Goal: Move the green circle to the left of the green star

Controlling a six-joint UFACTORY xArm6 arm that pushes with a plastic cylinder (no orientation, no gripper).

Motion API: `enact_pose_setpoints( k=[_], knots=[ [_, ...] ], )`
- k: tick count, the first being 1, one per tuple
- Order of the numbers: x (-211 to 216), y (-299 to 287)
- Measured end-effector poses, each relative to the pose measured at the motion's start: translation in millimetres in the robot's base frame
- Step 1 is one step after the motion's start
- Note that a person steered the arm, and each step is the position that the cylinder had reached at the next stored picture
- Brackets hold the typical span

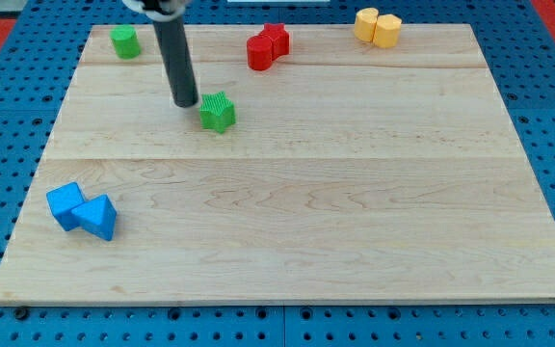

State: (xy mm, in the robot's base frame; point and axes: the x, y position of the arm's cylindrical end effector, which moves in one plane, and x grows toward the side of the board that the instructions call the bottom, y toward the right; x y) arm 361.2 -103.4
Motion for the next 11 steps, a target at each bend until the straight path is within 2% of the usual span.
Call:
enact_pose_setpoints(
  k=[1, 4, 5, 6, 7, 8, 9, 11],
  knots=[
    [0.4, 48.1],
    [-24.7, 46.4],
    [-24.7, 18.8],
    [-13.4, -71.8],
    [-31.9, -159.7],
    [-98.3, -178.0],
    [-154.6, -130.8],
    [-169.5, -104.7]
  ],
)
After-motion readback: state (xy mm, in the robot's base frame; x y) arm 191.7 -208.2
